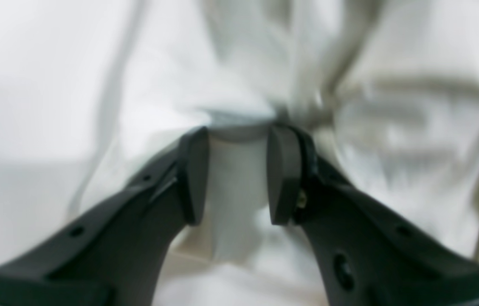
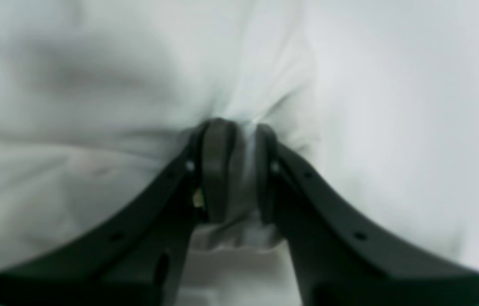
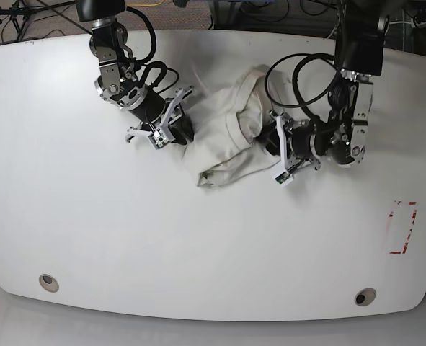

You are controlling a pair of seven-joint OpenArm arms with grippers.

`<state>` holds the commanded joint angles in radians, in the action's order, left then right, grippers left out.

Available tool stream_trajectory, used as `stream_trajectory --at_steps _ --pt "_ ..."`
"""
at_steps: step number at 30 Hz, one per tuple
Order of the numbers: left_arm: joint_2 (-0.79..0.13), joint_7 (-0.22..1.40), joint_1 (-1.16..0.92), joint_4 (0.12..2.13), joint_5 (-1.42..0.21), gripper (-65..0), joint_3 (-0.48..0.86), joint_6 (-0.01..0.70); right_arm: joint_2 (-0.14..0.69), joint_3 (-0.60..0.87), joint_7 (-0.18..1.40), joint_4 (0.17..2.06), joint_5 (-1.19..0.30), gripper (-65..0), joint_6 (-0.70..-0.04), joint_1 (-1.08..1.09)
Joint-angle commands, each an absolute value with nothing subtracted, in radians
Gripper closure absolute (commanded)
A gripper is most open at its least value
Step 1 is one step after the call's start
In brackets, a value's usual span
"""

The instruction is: Fold the T-shirt properly

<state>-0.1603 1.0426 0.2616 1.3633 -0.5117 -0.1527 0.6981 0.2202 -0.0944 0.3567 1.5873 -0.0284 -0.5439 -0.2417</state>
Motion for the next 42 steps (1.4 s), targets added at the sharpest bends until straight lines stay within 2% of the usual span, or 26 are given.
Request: stream_trajectory --at_steps 6,13,17,23,26,31,34,42 --pt "-0.150 1.047 0.334 1.399 -0.513 -21.7 -0.157 0.698 0.220 -0.061 0.401 1.724 -0.028 -11.7 -0.549 -0.289" --pt "-0.160 1.049 0.340 1.584 -0.513 -21.7 -0.151 0.698 0.225 -0.036 0.536 1.946 -0.028 -11.7 -0.549 -0.294" --pt "-0.228 1.049 0.306 1.690 -0.513 -21.7 -0.119 0.698 0.223 -0.041 0.588 2.029 -0.031 -11.9 -0.550 -0.283" --pt "-0.280 1.049 0.203 1.796 -0.513 -21.8 -0.007 0.698 0.219 -0.054 0.590 2.040 -0.035 -13.0 -0.550 -0.236" --pt "-0.323 1.049 0.105 1.856 -0.513 -22.1 0.088 0.698 0.219 -0.102 0.591 2.038 -0.036 -20.0 -0.550 -0.209" --pt "-0.343 1.049 -0.028 1.886 -0.515 -22.2 0.251 0.698 0.185 -0.202 0.593 2.032 -0.036 -41.9 -0.550 -0.140" --pt "-0.343 1.049 -0.088 1.886 -0.515 -22.2 0.346 0.698 0.165 -0.245 0.593 2.006 -0.036 -49.3 -0.550 -0.114" --pt "-0.337 1.049 -0.206 1.886 -0.513 -22.2 0.601 0.698 0.102 -0.406 0.714 1.860 -0.038 -51.0 -0.550 0.013"
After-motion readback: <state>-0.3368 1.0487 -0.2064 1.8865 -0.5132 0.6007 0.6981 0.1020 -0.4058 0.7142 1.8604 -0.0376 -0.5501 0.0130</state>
